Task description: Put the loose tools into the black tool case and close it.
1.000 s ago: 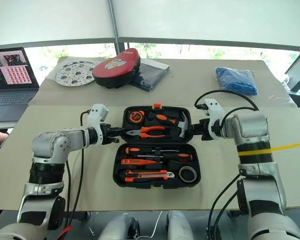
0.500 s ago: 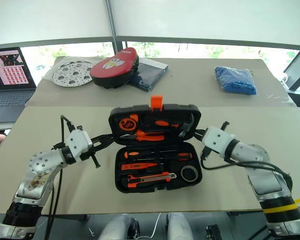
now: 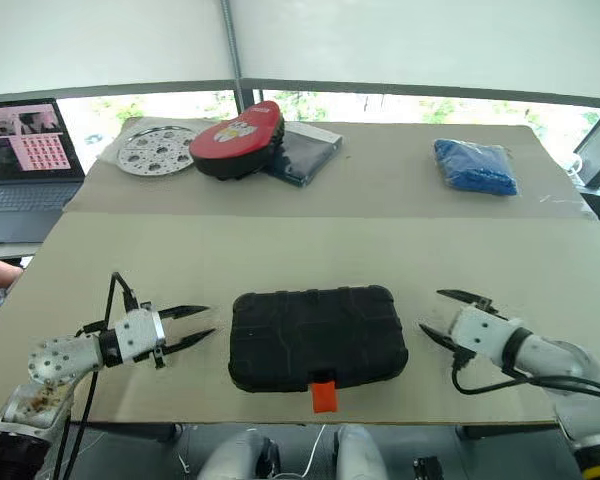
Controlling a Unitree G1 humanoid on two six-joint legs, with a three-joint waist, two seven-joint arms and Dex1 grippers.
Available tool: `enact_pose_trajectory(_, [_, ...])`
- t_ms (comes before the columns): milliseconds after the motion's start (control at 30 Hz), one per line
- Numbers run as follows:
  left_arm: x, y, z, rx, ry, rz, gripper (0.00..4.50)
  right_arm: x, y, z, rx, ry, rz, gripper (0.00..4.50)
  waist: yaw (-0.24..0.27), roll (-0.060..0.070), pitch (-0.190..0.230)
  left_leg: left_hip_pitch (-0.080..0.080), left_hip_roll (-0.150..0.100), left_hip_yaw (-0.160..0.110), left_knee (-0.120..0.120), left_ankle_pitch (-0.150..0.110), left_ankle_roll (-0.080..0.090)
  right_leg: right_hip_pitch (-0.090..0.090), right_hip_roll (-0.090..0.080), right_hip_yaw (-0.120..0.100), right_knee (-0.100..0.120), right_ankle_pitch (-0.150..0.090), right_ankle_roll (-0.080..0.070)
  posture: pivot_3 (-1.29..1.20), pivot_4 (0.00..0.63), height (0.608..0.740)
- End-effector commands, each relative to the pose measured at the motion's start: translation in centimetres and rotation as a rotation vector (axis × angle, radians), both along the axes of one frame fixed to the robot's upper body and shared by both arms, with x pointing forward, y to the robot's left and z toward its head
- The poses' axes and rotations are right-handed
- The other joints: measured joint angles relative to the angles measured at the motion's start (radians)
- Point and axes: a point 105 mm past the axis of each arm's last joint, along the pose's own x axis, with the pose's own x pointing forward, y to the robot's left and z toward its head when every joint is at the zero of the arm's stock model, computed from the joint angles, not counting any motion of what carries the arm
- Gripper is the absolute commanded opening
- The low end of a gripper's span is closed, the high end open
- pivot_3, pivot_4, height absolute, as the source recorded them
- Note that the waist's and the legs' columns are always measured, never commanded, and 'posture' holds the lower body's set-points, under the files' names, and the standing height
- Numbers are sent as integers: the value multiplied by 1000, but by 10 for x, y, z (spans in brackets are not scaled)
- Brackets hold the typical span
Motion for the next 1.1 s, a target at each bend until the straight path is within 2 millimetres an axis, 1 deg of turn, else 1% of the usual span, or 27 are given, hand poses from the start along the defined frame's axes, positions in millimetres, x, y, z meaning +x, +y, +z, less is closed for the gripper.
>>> enact_pose_trajectory(33, [12, -1, 17, -86, 64, 19, 1527, -16, 5, 22, 78, 61, 36, 2450, 4, 0, 0, 0, 0, 0, 0, 0, 0, 0, 0, 0, 0, 0, 0, 0, 150, 740])
enact_pose_trajectory(67, [15, -3, 19, -100, 82, 23, 1431, -24, 9, 22, 92, 108, 51, 2170, 3, 0, 0, 0, 0, 0, 0, 0, 0, 0, 0, 0, 0, 0, 0, 0, 150, 740])
enact_pose_trajectory(100, [19, -6, 22, -107, 87, 18, 970, -34, 12, 19, 103, 177, 66, 1763, 3, 0, 0, 0, 0, 0, 0, 0, 0, 1, 0, 0, -1, 0, 0, 0, 150, 740])
enact_pose_trajectory(200, [34, -17, 29, -131, 101, 19, 39, -60, 26, 9, 82, 327, 129, 771, 4, -1, 0, 0, 0, -1, 0, 0, 1, 1, 0, 0, -1, 0, 1, 0, 150, 740])
enact_pose_trajectory(267, [41, -27, 28, -128, 131, -4, 0, -74, 39, 1, 72, 398, 165, 98, 6, -2, 0, -1, -1, -2, 0, 0, 1, 1, 0, 0, -1, 0, 1, 0, 150, 740])
enact_pose_trajectory(333, [45, -36, 26, -111, 160, -28, 0, -82, 53, -6, 71, 441, 191, 38, 3, -2, 0, -1, -1, -2, 0, 0, 0, 1, 0, 0, -1, -1, 1, 0, 150, 740])
enact_pose_trajectory(400, [48, -43, 20, -82, 205, -49, 0, -81, 66, -12, 75, 447, 192, 38, -2, -4, 1, -1, -1, -2, 0, 0, 0, 1, 1, 0, -1, -1, 1, 0, 150, 740])
enact_pose_trajectory(500, [49, -46, 10, -22, 270, -53, 0, -74, 81, -20, 69, 447, 194, 38, -8, -5, 1, -1, -1, -2, 0, 0, -1, 0, 2, 1, -1, -1, 1, 0, 150, 740])
enact_pose_trajectory(567, [50, -44, 5, 12, 301, -35, 0, -68, 88, -22, 60, 436, 201, 38, -7, -6, 2, -2, -2, -2, 0, 0, -1, 0, 2, 1, -1, -1, 0, 0, 150, 740])
enact_pose_trajectory(600, [48, -42, 3, 25, 324, -38, 0, -63, 92, -22, 62, 423, 204, 38, -10, -9, 2, -2, -2, -3, 0, 0, -1, -1, 2, 0, -1, -1, 0, 0, 150, 740])
enact_pose_trajectory(667, [45, -39, 0, 36, 365, -29, 0, -55, 97, -23, 59, 403, 203, 38, -12, -14, 2, -1, -1, -3, 0, 1, -2, 0, 3, 0, -1, -1, 0, 0, 150, 740])
enact_pose_trajectory(767, [39, -37, -1, 39, 388, -32, 0, -44, 102, -22, 44, 366, 207, 38, -19, -14, 2, -1, -1, -4, 1, 1, -2, 0, 2, 0, 0, -2, -1, 0, 150, 740])
enact_pose_trajectory(833, [35, -36, -2, 27, 407, -23, 0, -32, 106, -17, 52, 324, 194, 38, -23, -14, 2, 0, -1, -4, 1, 1, -2, 0, 2, 0, 0, -2, -1, 0, 150, 740])
enact_pose_trajectory(967, [30, -39, 0, -36, 419, 9, 0, 0, 114, -8, 67, 227, 183, 38, -31, -15, 3, 0, 0, -3, 1, 2, -3, -1, 3, 0, 2, -2, -2, 0, 150, 740])
enact_pose_trajectory(1033, [29, -44, 8, -101, 413, 17, 0, 16, 113, -4, 60, 187, 176, 38, -26, -15, 3, 0, 0, -3, 1, 2, -4, -1, 2, 0, 3, -1, -2, 0, 150, 740])
enact_pose_trajectory(1100, [29, -46, 13, -138, 404, 29, 0, 29, 111, -1, 65, 164, 162, 38, -22, -15, 4, 0, -1, -3, 1, 2, -3, -1, 2, 0, 3, -1, -2, 0, 150, 740])
